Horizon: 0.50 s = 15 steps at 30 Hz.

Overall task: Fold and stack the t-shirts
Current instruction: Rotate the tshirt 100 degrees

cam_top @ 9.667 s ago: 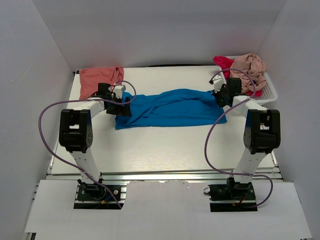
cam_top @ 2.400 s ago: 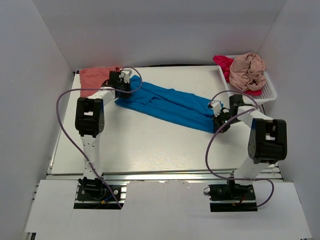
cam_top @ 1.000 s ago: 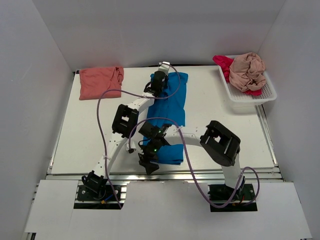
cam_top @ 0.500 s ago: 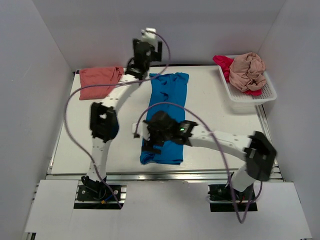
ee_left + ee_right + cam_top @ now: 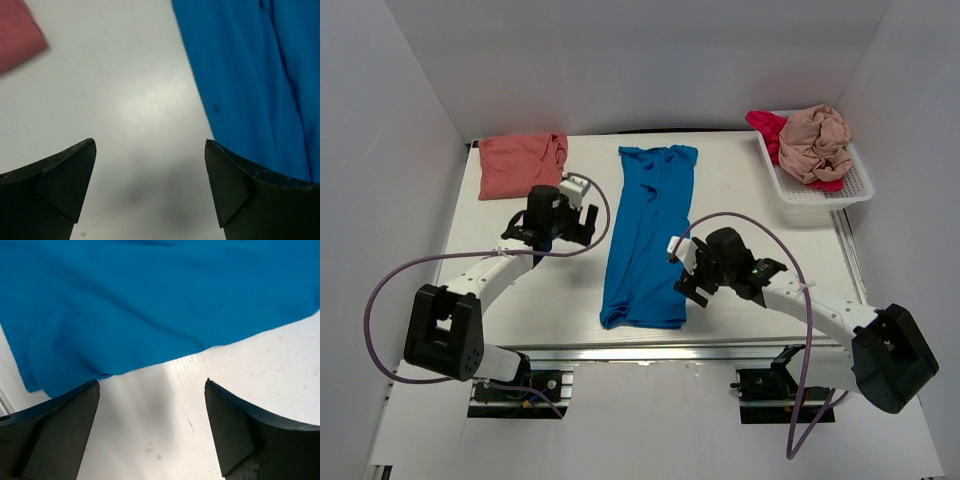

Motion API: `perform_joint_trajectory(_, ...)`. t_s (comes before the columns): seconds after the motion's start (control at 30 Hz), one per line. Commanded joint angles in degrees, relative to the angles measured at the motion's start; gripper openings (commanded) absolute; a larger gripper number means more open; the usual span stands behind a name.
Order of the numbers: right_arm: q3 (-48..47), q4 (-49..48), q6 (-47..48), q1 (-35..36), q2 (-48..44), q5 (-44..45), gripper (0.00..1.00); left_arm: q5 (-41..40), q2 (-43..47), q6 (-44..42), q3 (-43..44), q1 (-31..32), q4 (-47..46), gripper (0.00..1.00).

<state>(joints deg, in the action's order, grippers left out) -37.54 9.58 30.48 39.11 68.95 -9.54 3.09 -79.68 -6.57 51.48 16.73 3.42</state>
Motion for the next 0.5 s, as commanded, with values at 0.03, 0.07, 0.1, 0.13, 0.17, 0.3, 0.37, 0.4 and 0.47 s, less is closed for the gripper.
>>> perform_joint_trajectory(0.03, -3.75, 1.12, -0.5, 0.17, 3.55, -0.84, 0.89, 11.84, 3.57, -3.89, -1.56, -0.3, 6.32, 0.98)
perform_joint_trajectory(0.07, -6.38, 4.27, -2.6, 0.26, 4.78, -0.74, 0.89, 12.2, 3.57, -3.89, -1.39, -0.21, 7.64, 0.98)
perform_joint_trajectory(0.1, -7.28, 5.52, -3.14, 0.17, 6.18, -1.79, 0.89, 12.81, 3.57, -4.24, -1.39, -0.21, 8.52, 0.98)
perform_joint_trajectory(0.13, -7.89, 6.49, -3.41, 0.26, 6.29, -2.49, 0.89, 13.51, 3.39, -5.37, -1.13, 0.14, 10.1, 0.98)
perform_joint_trajectory(0.17, -7.47, 6.67, -3.32, 0.17, 6.03, -2.85, 0.89, 14.13, 3.04, -6.26, -0.95, 0.4, 12.38, 0.98)
perform_joint_trajectory(0.3, -5.0, 5.97, -0.96, 0.26, 4.18, -0.92, 0.89, 16.06, 3.39, -7.06, -2.52, 2.77, 16.35, 0.98)
perform_joint_trajectory(0.37, -4.3, 7.02, 0.1, 0.17, 4.18, -1.0, 0.89, 14.85, 4.44, -7.67, -2.88, 3.83, 17.49, 0.98)
perform_joint_trajectory(0.4, -3.86, 8.94, 0.72, 0.17, 4.0, -1.44, 0.89, 14.31, 5.84, -7.76, -2.97, 4.44, 17.58, 0.98)
perform_joint_trajectory(0.47, -3.94, 11.15, 1.07, 0.17, 3.74, -2.84, 0.89, 12.91, 6.55, -8.81, -2.18, 4.97, 19.5, 0.98)
